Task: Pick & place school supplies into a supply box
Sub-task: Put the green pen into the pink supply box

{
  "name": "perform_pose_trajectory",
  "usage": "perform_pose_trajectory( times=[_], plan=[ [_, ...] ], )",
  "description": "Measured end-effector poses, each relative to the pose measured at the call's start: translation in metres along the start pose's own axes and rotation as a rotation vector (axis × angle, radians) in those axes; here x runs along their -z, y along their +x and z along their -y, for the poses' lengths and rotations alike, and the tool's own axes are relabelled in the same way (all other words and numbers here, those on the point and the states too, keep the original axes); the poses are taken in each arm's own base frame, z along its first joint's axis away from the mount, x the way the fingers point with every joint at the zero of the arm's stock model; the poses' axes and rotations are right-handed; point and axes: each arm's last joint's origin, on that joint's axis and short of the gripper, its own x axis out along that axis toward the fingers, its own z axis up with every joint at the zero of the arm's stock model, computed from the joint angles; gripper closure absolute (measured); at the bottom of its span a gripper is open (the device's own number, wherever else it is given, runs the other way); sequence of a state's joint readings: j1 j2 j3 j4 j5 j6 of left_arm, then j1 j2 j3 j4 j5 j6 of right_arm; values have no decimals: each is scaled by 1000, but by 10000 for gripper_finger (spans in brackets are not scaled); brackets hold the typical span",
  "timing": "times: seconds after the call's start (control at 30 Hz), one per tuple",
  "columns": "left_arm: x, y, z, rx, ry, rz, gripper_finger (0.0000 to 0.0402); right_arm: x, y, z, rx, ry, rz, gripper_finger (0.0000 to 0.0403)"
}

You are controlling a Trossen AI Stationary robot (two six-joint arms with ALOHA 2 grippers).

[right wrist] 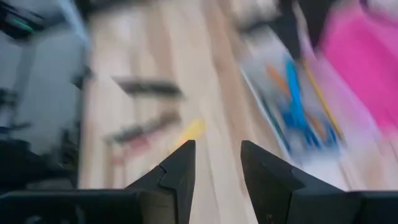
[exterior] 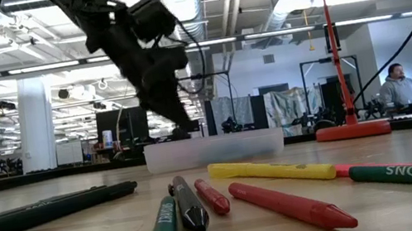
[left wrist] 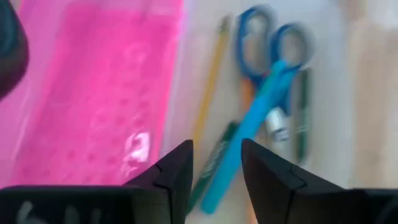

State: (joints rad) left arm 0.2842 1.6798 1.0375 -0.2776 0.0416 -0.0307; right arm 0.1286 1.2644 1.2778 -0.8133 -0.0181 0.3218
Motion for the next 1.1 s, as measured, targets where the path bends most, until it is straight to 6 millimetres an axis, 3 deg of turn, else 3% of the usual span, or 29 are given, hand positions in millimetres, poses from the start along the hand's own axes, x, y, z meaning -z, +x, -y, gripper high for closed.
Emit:
perform_pose_trajectory(
  times=[0.3, 0.5, 0.83, 1.1],
  plan=[
    [-47, -28, 37, 224, 121, 98, 285, 43, -6, -14, 210, 123, -293, 282],
    [-58, -49, 60, 322, 175, 149, 285, 78, 9, -30, 247, 183, -383, 282],
    [-45, -123, 65, 190, 185, 157, 286, 136, 32, -45, 300, 278, -466, 282],
    [-18, -148, 81, 110, 157, 3, 286, 151, 46, -58, 165, 193, -405, 282]
  ],
)
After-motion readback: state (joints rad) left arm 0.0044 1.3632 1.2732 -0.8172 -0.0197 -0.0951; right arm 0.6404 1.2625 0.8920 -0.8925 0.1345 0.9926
